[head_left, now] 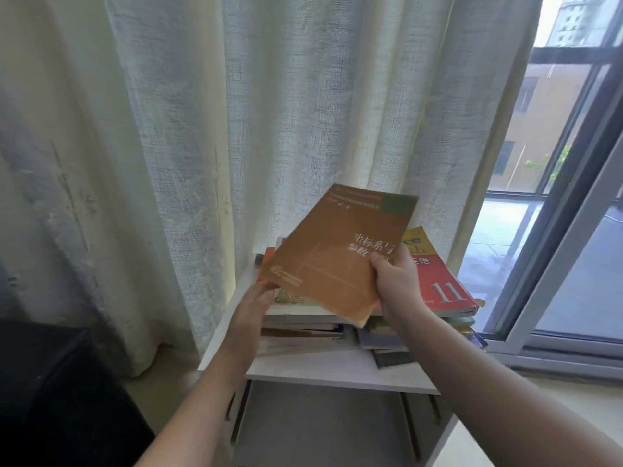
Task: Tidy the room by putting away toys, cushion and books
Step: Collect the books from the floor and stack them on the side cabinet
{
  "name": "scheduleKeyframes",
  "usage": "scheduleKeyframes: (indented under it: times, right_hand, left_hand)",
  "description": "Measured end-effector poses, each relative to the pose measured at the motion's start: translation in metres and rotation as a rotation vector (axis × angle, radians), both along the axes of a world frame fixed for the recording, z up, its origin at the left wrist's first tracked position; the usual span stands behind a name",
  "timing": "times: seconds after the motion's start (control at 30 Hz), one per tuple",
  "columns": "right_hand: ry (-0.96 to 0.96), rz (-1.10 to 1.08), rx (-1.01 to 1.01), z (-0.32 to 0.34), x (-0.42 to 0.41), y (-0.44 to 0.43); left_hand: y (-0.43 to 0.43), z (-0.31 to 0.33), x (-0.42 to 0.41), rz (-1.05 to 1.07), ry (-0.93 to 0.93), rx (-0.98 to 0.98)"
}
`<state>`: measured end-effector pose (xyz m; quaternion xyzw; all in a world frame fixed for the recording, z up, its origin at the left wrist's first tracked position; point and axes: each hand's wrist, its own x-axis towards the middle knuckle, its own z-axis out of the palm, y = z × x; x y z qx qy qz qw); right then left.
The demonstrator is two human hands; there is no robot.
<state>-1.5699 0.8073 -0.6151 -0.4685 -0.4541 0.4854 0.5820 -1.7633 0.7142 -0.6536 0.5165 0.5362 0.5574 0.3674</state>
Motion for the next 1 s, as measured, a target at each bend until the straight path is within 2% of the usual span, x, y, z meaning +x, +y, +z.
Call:
scheduleKeyframes:
  times: [0.1, 0.2, 0.33, 0.43, 0.5, 0.57, 0.7, 0.8, 0.9, 1.0]
  right_hand:
    - [-0.012, -0.072, 0.031, 0.007, 0.019, 0.011]
    - [-0.113, -0.103, 0.031, 0.006, 0.029, 0.018]
    - [-0.331, -0.067, -0.016, -0.012, 0.034, 0.016]
    - [-0.404, -0.045, -0.042, -0.019, 0.034, 0.018]
    - [-0.429, -0.025, -0.065, -0.019, 0.034, 0.021]
    - [-0.447, -0.001, -0.086, -0.019, 0.035, 0.023]
    - [-0.450, 0.026, -0.132, -0.018, 0.039, 0.028]
    - [-0.391, 0.039, -0.206, -0.014, 0.042, 0.033]
    - [-0.327, 0.058, -0.241, -0.008, 0.036, 0.038]
    - [-0.377, 0.095, -0.221, -0.002, 0.019, 0.040]
  left_hand:
    - [0.022, -0.011, -0.008, 0.267, 0.150, -0.195]
    - [0.039, -0.011, -0.004, 0.232, 0.267, -0.396]
    - [0.052, -0.003, 0.000, 0.242, 0.405, -0.463]
    - [0.059, -0.002, -0.001, 0.251, 0.541, -0.484]
    - [0.062, 0.000, -0.001, 0.266, 0.563, -0.490]
    - [0.069, 0.002, -0.001, 0.265, 0.484, -0.479]
    - [0.079, 0.011, -0.006, 0.290, 0.121, -0.447]
    - [0.073, 0.025, -0.018, 0.310, -0.058, -0.384]
    - [0.061, 0.033, -0.055, 0.404, -0.144, -0.260]
    - [0.041, 0.041, -0.089, 0.567, -0.116, -0.129]
